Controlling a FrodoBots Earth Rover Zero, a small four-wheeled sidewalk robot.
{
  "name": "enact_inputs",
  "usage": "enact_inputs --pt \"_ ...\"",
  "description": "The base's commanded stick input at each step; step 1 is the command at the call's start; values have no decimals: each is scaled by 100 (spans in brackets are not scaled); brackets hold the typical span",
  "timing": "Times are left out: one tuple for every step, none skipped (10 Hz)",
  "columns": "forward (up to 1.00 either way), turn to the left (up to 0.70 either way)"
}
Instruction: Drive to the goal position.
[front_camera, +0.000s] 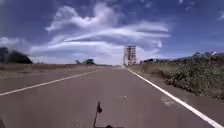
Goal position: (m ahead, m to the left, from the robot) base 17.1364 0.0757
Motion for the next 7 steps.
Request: enact_inputs --pt "100 0" --pt "100 0" --pt "100 0" --pt "100 0" --pt "100 0" --pt "100 0" --pt "100 0"
